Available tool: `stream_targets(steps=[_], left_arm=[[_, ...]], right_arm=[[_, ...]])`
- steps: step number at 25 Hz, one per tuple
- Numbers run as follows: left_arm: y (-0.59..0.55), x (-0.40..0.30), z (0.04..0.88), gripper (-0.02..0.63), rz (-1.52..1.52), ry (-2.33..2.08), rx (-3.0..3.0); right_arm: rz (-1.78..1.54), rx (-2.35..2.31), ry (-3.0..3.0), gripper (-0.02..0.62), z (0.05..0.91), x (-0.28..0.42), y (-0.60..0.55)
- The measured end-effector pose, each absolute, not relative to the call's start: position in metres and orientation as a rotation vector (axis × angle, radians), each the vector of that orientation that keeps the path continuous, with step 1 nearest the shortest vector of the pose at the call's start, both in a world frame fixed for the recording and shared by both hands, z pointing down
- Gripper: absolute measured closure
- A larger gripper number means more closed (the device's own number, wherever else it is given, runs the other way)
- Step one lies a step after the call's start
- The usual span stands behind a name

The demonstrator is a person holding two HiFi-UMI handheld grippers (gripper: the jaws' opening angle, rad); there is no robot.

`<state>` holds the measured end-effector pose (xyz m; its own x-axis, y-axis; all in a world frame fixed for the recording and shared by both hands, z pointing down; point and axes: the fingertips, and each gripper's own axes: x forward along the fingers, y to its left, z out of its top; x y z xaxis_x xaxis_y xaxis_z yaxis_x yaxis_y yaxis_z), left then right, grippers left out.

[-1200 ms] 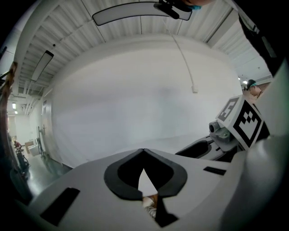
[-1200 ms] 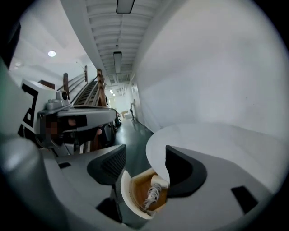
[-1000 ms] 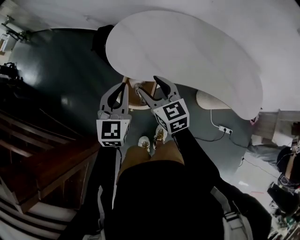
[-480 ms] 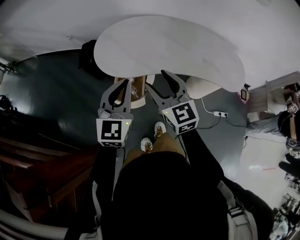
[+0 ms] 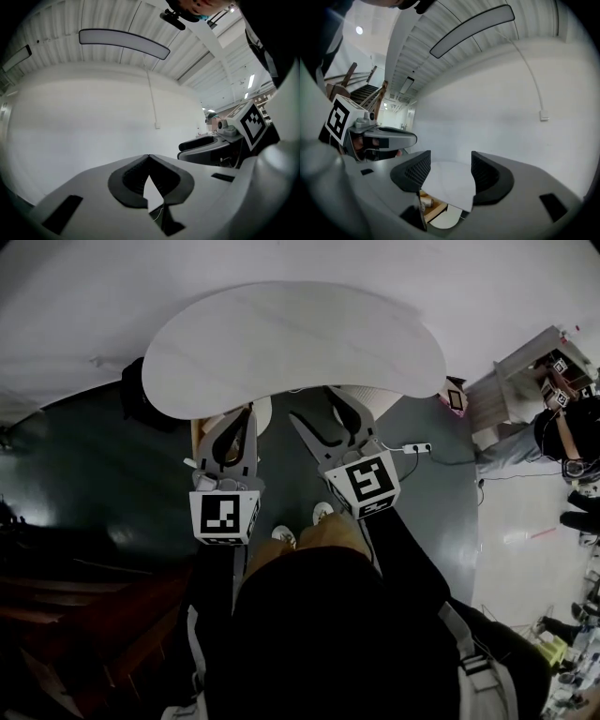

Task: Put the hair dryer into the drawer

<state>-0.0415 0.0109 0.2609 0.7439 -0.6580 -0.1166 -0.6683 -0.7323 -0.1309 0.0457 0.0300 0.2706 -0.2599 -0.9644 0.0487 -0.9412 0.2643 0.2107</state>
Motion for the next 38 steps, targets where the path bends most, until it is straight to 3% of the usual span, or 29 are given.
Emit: stream_targets(steps=[9,10,11,38], left_arm=[[0.012,0.025,0.246,0.592,0.143,1.026,-2.795],[0.012,0.031,0.244,0.592,0.148,1.029,-2.789],[0.012,0.038,0.242,0.592,0.153,1.034,-2.783],[0.017,0.074,0.239,0.592,0.090,1.072,-2.726]], right_arm=[[-0.305,1.862,-2.325,0.325,0.248,0.115,0.038],[-0.334,1.852,-2.349,0.363,0.242,0.118,0.041],[-0.356,1.834,-2.381,0.571,0.238,0.121,0.044],[-0.388,1.721,-2.453,0.571,0.241,0.145,0.038]])
